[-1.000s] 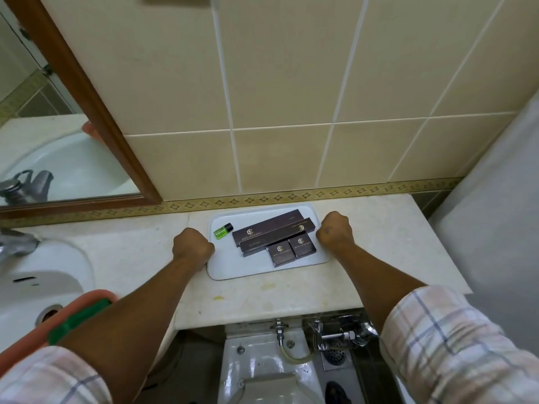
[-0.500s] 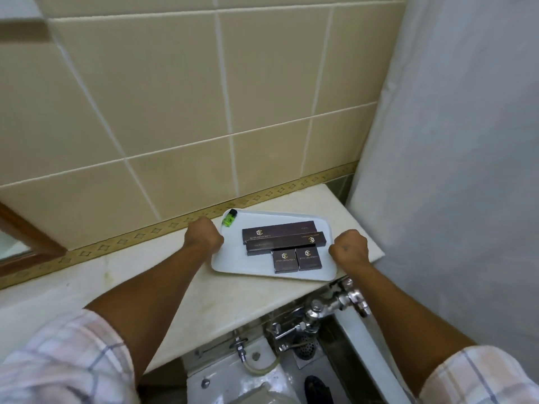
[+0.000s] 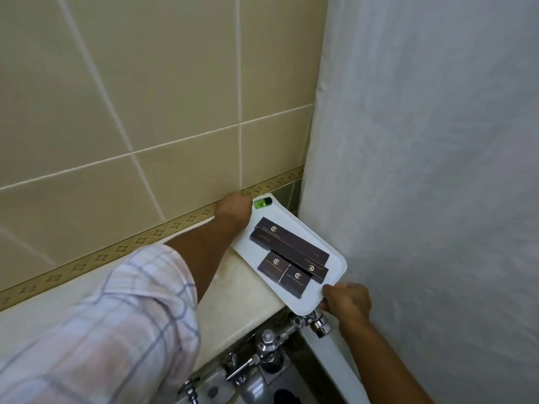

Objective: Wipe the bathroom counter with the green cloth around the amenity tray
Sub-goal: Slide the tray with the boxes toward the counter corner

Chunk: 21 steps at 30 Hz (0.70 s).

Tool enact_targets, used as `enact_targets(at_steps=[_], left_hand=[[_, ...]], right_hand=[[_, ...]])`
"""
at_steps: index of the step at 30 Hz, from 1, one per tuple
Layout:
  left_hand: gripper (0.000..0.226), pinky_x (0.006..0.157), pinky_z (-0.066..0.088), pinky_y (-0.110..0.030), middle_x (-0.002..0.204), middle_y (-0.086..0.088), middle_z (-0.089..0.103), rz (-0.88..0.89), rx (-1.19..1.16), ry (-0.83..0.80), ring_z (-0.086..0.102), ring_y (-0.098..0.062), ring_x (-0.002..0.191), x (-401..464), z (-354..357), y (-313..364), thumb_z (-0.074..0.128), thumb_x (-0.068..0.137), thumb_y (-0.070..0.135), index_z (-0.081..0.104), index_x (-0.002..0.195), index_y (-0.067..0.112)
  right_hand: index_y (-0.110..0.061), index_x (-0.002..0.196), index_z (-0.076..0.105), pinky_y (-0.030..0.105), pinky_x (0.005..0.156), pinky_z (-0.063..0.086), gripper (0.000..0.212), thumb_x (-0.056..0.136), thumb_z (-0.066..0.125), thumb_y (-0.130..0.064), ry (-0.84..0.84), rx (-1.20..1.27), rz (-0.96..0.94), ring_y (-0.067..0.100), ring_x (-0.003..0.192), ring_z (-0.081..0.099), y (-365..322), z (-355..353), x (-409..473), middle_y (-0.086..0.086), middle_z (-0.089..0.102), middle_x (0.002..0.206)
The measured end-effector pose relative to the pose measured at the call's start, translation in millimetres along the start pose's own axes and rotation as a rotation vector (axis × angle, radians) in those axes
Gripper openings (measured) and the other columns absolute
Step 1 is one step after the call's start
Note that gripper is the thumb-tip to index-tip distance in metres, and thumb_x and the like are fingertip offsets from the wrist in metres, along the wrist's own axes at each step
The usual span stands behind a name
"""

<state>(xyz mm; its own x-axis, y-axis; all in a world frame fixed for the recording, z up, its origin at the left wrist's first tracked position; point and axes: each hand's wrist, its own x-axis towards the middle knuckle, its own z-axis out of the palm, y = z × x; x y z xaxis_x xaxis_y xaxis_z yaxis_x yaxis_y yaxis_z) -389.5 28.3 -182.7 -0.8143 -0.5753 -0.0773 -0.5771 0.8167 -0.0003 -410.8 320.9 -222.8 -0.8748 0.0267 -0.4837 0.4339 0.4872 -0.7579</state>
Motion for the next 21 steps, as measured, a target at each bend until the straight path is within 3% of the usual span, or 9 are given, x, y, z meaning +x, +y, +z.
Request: enact_targets(at_steps=[2,6,15,17,19,21], left_hand=[[0.033,0.084,0.054,-0.042,0.116,-0.012,0.068,0.041,0.059,0.006,0.066,-0.033,0.106,14,2,6,0.042,0.094,0.007,0.064,0.119,0.010],[0.031,0.081,0.054,-0.041,0.113,-0.011,0.070,0.078,0.145,-0.008,0.068,-0.033,0.102,30,11,12,0.046,0.092,0.005,0.067,0.115,0.010],[0.030,0.078,0.055,-0.040,0.111,-0.012,0.070,0.139,0.252,0.004,0.069,-0.032,0.099,33,20,10,0.046,0.093,0.004,0.069,0.111,0.007],[0.030,0.081,0.054,-0.039,0.113,-0.014,0.069,0.149,0.238,-0.005,0.067,-0.032,0.103,27,20,5,0.046,0.093,0.002,0.068,0.112,0.005],[0.032,0.087,0.052,-0.041,0.118,-0.015,0.066,0.170,0.200,-0.006,0.062,-0.033,0.110,14,18,-5,0.047,0.092,0.003,0.065,0.118,0.003],[0.035,0.090,0.050,-0.042,0.123,-0.015,0.063,0.204,0.160,0.034,0.057,-0.032,0.114,-6,14,-20,0.049,0.091,0.011,0.060,0.124,0.006]], right_hand=[[-0.001,0.070,0.068,0.042,0.059,0.063,0.009,0.070,0.076,-0.002,-0.010,0.034,0.052,0.027,0.051,0.071,3,9,3,0.015,0.072,0.063],[-0.002,0.067,0.066,0.027,0.043,0.055,0.011,0.072,0.075,0.003,-0.032,0.152,0.090,0.019,0.042,0.067,8,23,5,0.009,0.070,0.054],[-0.003,0.071,0.067,0.028,0.048,0.058,0.013,0.073,0.079,0.002,-0.051,0.188,0.163,0.019,0.044,0.068,9,27,3,0.013,0.073,0.065],[0.003,0.084,0.072,0.040,0.067,0.063,0.014,0.076,0.080,-0.005,-0.093,0.123,0.179,0.028,0.062,0.073,3,22,3,0.014,0.075,0.071],[0.005,0.113,0.068,0.042,0.086,0.056,0.040,0.082,0.078,-0.019,-0.041,-0.083,0.105,0.036,0.095,0.069,-6,16,-2,0.020,0.072,0.105],[0.005,0.135,0.050,0.046,0.100,0.044,0.064,0.086,0.074,-0.030,0.091,-0.254,-0.114,0.042,0.120,0.055,-14,10,-10,0.027,0.056,0.134]])
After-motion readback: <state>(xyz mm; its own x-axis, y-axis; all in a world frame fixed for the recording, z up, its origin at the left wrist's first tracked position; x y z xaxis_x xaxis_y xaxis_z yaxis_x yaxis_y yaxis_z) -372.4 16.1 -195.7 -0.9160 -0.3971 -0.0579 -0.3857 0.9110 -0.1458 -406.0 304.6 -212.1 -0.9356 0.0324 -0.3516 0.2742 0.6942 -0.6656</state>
